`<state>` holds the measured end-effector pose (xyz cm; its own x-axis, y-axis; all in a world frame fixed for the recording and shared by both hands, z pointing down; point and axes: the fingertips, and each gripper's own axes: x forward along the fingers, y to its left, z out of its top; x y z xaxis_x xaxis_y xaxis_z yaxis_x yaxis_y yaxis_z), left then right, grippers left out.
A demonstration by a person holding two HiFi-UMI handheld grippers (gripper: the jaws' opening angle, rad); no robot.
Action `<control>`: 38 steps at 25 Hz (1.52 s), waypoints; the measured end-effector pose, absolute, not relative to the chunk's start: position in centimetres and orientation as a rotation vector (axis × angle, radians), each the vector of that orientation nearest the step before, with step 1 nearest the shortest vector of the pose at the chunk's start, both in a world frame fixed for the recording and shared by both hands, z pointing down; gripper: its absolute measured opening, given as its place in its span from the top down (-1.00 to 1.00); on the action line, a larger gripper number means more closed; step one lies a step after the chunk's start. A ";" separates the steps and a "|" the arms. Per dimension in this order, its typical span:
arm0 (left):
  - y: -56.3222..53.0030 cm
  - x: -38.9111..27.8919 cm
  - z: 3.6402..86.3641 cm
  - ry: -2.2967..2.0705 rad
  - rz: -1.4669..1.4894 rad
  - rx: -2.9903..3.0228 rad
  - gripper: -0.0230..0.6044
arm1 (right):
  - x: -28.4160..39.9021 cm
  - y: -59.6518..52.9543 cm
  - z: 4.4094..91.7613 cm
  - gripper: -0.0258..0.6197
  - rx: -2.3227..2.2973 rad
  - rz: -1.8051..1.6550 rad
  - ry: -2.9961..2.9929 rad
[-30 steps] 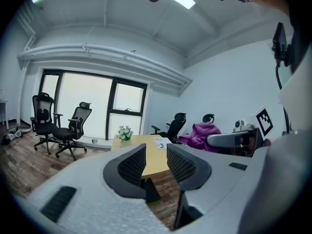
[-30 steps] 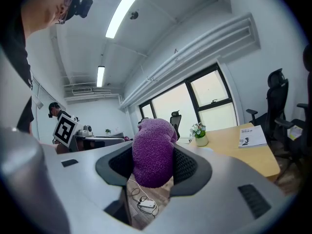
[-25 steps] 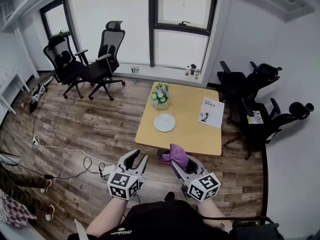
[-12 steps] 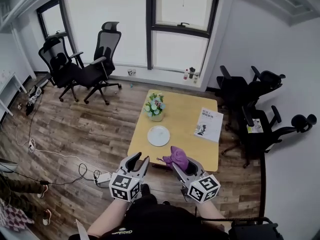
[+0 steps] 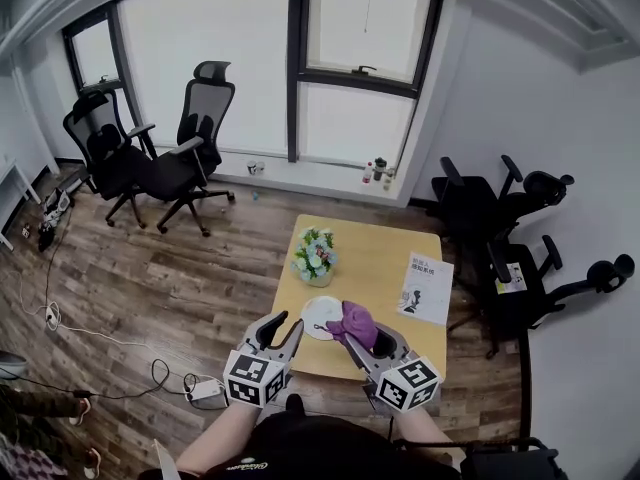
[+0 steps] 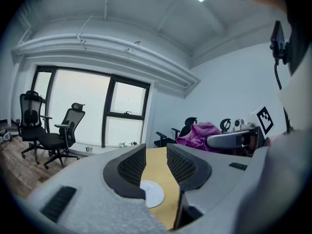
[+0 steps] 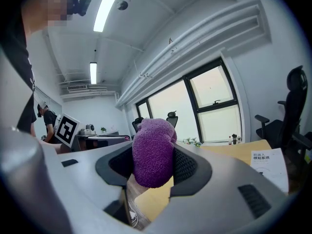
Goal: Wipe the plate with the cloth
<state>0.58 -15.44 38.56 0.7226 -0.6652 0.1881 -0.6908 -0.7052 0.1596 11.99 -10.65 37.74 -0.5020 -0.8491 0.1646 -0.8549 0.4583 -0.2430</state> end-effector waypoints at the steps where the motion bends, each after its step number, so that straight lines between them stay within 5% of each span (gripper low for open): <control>1: -16.6 0.3 38.4 -1.074 0.174 2.711 0.49 | 11.7 -11.8 37.5 0.34 1.562 0.458 -2.662; 26: -25.8 0.9 39.8 -1.043 0.209 2.647 0.49 | 12.1 -21.3 37.3 0.34 1.573 0.483 -2.633; 38: -24.1 -0.2 48.4 -1.055 0.378 2.467 0.49 | 10.7 -21.0 45.0 0.34 1.417 0.693 -2.554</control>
